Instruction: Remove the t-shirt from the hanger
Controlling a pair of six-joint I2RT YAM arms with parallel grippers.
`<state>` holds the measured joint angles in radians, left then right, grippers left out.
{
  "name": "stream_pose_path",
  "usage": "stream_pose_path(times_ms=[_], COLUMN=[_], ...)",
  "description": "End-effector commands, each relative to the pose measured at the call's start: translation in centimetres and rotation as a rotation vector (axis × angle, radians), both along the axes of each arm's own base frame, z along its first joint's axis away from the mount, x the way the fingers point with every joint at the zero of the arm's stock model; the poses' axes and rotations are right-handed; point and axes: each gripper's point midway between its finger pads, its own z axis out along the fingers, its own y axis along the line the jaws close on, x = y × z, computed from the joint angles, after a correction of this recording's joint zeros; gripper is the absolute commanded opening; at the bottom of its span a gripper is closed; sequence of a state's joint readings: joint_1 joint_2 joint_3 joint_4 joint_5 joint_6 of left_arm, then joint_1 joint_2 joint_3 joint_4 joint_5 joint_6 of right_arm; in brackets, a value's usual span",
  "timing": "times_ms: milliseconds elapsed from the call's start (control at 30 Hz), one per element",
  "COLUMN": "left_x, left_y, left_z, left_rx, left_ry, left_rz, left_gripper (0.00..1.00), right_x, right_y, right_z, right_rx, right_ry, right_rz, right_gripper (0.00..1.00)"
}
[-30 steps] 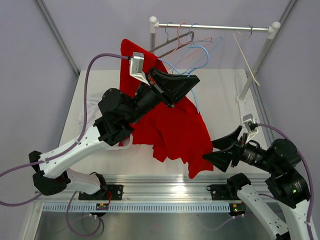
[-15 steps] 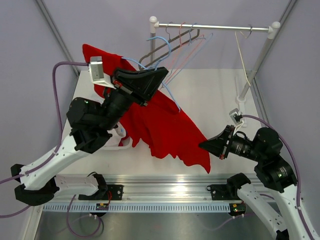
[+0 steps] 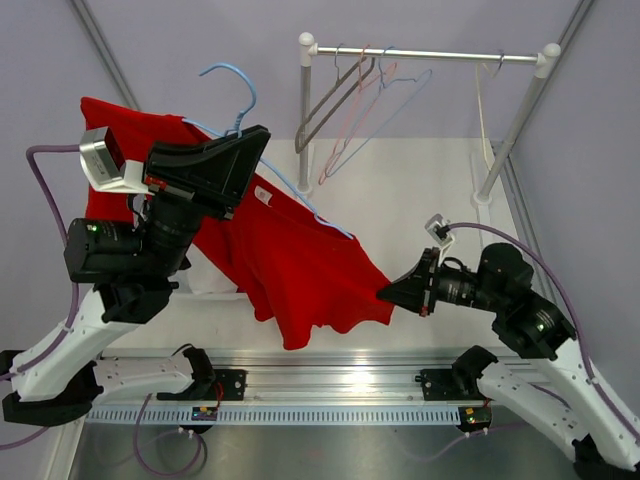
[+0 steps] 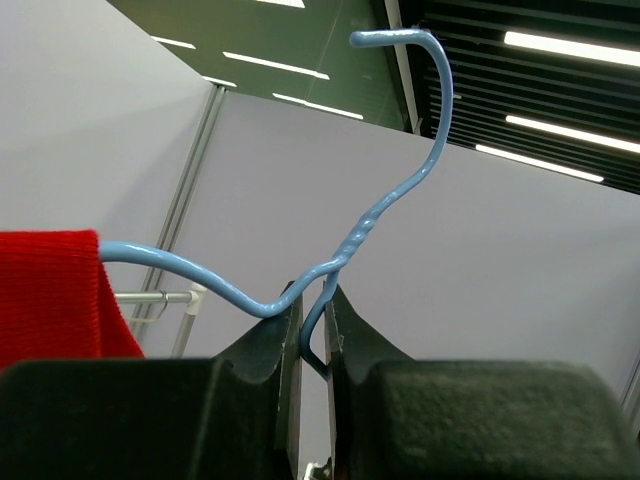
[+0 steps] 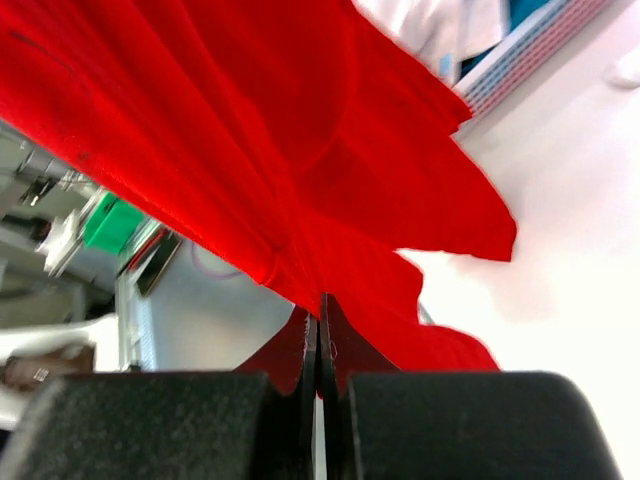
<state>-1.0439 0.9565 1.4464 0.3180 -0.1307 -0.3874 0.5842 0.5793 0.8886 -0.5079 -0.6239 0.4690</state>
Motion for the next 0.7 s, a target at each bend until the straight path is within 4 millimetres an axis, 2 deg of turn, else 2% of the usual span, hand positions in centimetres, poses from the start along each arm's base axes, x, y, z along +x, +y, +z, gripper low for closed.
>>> stream_pose_path(times_ms=[0,33,100,133,200,267,400,500,567,600,633,667], left_x=[-2.9,-3.0,-2.9,-3.1,-3.2,-3.7,-5.0,-5.3,-5.2,-5.2,-5.0,-4.7], left_y=[7.2,7.3,7.1,7.2,7.2,8.0,10.1,10.7,10.5,10.0,8.8,7.9], left_z=[6.9,7.1,6.6,6.5,6.1,6.2,7.6,7.5,7.2,6.9,6.1,5.6], left_rx=[-0.286,-0.300,-0.301,-0.301,-0.295,-0.302,-0.310,-0.297,-0.286,-0.273,-0.240,-0.225], left_ry=[-0.154,-0.158,-0.149,-0.152,-0.145,-0.153,-0.190,-0.195,-0.188,-0.187,-0.179,-0.158], left_rz=[0.068,0.065,0.053,0.046,0.039,0.040,0.061,0.081,0.071,0.056,0.032,0.008], left_gripper=[0.00,0.00,0.00,0.00,0.00,0.00,0.00,0.00,0.00,0.00,0.00,0.00], right_x=[-1.1,0.4,-0.9,-0.3,0.4,1.4,2.5,2.9,2.5,2.4,2.4,2.4], right_y=[2.7,3.6,5.4,5.9,6.3,6.4,6.3,6.0,6.0,5.9,5.8,5.4], right_z=[-2.5,-3.0,-2.5,-1.8,-1.0,-1.1,-4.4,-6.5,-6.4,-5.7,-5.0,-4.2], right_rx=[-0.094,-0.148,-0.173,-0.174,-0.158,-0.190,-0.290,-0.312,-0.298,-0.278,-0.261,-0.255], right_ry=[0.076,0.063,0.014,-0.002,-0.035,-0.046,-0.006,0.020,0.030,0.026,0.016,0.000], right_rz=[0.045,-0.031,0.018,-0.005,-0.029,-0.065,-0.117,-0.153,-0.144,-0.143,-0.146,-0.150], right_gripper=[0.00,0.00,0.00,0.00,0.00,0.00,0.00,0.00,0.00,0.00,0.06,0.16])
